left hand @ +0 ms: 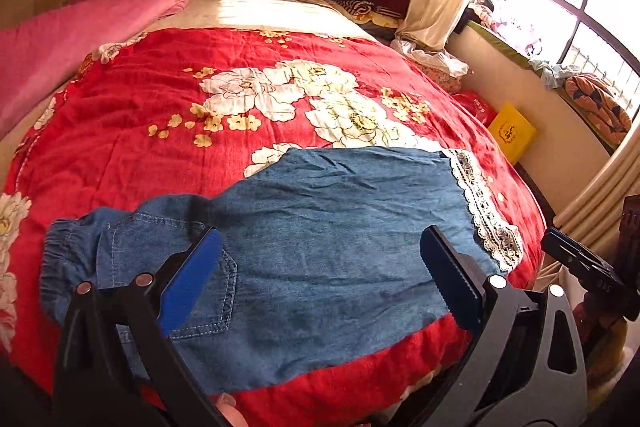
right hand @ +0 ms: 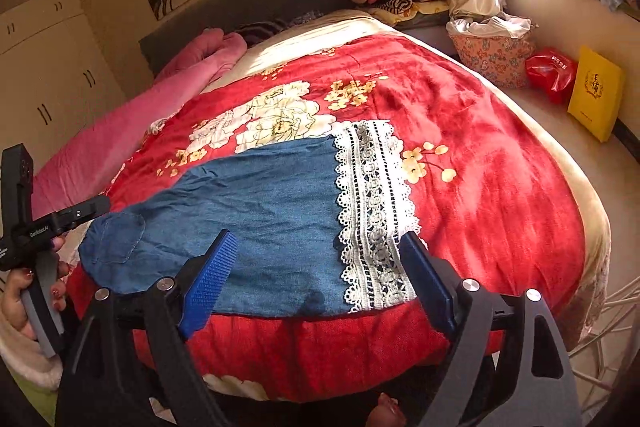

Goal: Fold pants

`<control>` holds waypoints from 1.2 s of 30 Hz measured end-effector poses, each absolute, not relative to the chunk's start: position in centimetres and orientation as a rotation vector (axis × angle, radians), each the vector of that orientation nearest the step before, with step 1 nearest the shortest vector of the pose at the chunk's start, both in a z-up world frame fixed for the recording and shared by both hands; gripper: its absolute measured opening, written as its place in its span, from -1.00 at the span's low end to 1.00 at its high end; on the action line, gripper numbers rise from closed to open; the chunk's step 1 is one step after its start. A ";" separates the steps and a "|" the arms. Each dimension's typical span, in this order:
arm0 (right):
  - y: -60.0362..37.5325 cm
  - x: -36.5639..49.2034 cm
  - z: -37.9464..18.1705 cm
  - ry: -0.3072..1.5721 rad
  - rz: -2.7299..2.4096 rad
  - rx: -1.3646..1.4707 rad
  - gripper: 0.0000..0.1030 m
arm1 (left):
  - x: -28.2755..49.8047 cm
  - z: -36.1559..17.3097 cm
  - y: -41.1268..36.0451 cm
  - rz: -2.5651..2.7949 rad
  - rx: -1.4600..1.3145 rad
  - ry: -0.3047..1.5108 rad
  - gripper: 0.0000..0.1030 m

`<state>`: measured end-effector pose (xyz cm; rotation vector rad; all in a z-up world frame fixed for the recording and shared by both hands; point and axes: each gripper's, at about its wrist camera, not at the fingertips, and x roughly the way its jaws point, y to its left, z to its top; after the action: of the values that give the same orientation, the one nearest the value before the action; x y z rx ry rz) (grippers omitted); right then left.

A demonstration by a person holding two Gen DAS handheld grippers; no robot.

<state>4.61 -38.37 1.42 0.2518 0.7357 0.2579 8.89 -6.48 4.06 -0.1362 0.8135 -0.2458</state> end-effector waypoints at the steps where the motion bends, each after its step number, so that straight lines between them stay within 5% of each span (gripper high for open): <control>1: -38.5 4.4 1.6 0.730 0.260 0.256 0.61 | 8.8 4.2 -6.7 -0.250 -0.134 0.812 0.81; 36: -41.3 3.2 -1.0 0.744 0.236 0.348 0.76 | 14.1 3.3 -18.9 -0.438 0.058 0.866 0.81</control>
<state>3.17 -41.34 -1.00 0.3479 0.7441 0.2358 14.08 -18.95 3.27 0.0585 0.8655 -0.4383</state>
